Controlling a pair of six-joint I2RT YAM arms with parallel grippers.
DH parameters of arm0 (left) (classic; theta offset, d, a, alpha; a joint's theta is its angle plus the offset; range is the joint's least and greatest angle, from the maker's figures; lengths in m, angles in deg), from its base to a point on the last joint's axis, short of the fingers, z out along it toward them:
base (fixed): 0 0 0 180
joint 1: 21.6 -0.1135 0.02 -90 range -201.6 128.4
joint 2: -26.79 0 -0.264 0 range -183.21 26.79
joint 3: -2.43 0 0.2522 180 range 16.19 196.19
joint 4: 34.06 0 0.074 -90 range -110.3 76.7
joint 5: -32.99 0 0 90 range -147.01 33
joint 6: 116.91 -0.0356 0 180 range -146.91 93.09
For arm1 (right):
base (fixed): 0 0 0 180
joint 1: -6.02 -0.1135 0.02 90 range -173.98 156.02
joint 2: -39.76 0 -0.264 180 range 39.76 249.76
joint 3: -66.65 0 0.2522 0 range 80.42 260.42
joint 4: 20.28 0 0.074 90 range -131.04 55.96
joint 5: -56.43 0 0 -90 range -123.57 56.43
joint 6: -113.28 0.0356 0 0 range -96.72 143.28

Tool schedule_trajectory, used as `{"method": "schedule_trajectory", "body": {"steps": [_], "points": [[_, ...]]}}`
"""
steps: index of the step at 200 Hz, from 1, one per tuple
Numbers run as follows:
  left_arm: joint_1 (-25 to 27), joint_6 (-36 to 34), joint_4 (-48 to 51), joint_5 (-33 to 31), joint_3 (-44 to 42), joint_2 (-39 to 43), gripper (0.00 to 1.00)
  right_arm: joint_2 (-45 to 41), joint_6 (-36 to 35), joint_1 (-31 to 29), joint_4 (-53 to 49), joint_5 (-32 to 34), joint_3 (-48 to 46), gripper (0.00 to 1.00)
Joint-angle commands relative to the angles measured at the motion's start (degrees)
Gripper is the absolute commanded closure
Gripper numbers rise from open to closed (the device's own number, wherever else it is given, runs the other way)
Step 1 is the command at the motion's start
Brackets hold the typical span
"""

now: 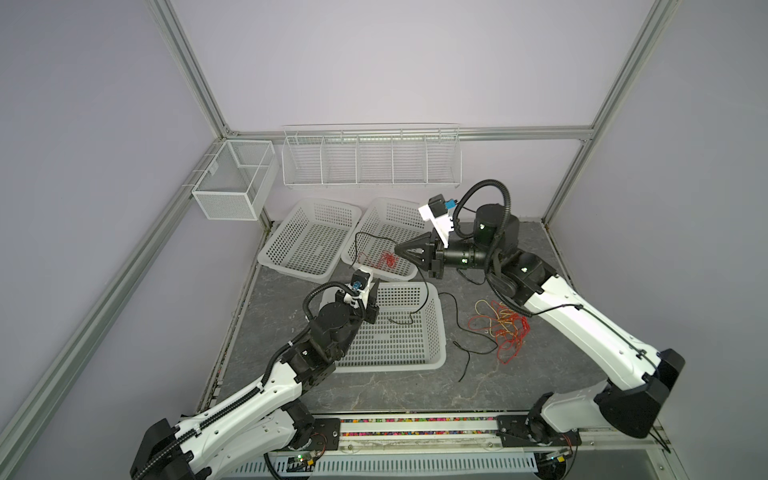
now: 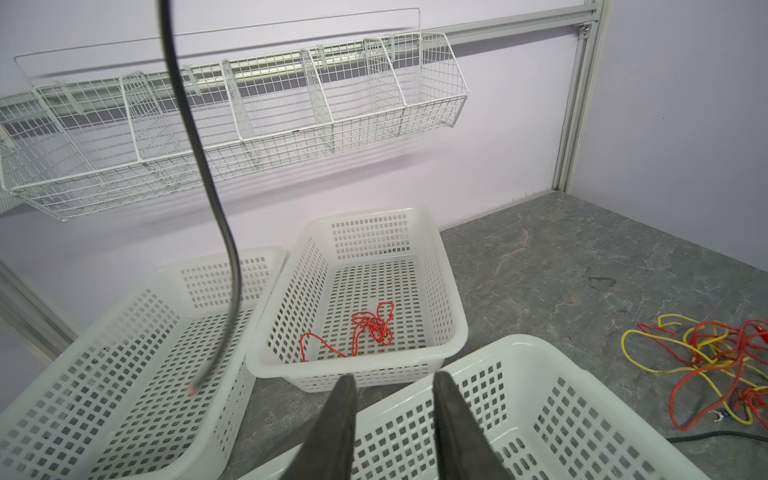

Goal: Untangle the cables
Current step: 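Lower the black wire into the nearest basket and open the right gripper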

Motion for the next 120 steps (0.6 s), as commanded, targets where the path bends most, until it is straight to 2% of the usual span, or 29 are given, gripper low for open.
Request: {"method": "schedule_trajectory", "body": {"steps": [1,45,102,120], "points": [[-0.2,-0.8,1.8,-0.9,-0.4,1.8,0.67,1.1,0.7,-0.1,-1.5,5.4,-6.7,0.90],[-0.2,-0.5,2.0,-1.9,-1.0,3.5,0.65,6.6,-1.9,-0.1,-7.1,16.6,-12.9,0.93],[-0.3,1.3,0.0,-0.6,0.1,0.1,0.61,16.5,-1.5,-1.8,-7.6,19.4,-11.6,0.88],[-0.3,2.6,-1.1,0.7,0.5,-2.4,0.60,17.9,-0.5,-2.3,-7.7,22.4,-11.2,0.86]]}}
